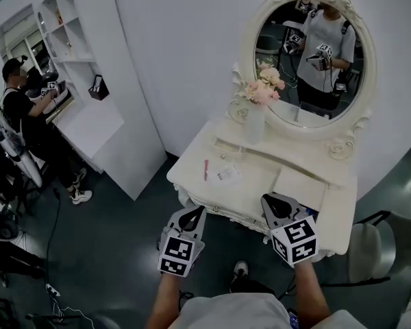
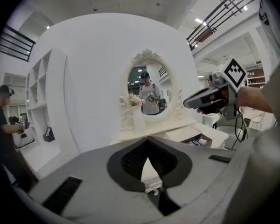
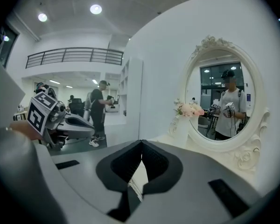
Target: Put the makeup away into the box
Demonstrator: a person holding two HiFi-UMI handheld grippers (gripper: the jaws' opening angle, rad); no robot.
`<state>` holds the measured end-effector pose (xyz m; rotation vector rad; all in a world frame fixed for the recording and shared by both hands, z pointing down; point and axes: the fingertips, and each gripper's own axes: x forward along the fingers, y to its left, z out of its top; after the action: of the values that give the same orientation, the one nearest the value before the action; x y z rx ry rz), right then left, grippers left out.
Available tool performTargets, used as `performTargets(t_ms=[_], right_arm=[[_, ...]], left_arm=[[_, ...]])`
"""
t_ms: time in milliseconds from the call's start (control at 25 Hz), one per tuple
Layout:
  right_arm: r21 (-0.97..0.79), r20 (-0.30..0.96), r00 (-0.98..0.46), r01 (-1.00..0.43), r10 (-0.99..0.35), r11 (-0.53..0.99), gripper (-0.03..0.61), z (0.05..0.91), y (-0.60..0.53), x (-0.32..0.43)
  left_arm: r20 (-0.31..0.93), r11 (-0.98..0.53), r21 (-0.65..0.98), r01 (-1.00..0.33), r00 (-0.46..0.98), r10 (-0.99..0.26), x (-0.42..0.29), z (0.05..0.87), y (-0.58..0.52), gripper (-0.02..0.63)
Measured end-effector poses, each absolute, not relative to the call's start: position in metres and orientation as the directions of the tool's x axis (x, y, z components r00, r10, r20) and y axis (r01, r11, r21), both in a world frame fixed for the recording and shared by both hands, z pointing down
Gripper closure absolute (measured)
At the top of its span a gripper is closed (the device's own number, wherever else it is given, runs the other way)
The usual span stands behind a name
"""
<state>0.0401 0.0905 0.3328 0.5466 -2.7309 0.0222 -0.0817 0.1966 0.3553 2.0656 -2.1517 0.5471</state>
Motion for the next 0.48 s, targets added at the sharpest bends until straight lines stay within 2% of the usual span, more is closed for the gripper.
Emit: performTargets(t_ms=[480], right_arm=[[-0.003, 0.428, -0.876, -0.246, -0.221, 0.969, 0.577, 0.366, 0.006, -0.020]], left_arm=[[0.381, 0.067, -0.173, -0.983, -0.130, -0.915, -0.118, 0.377, 0.110, 0.588]])
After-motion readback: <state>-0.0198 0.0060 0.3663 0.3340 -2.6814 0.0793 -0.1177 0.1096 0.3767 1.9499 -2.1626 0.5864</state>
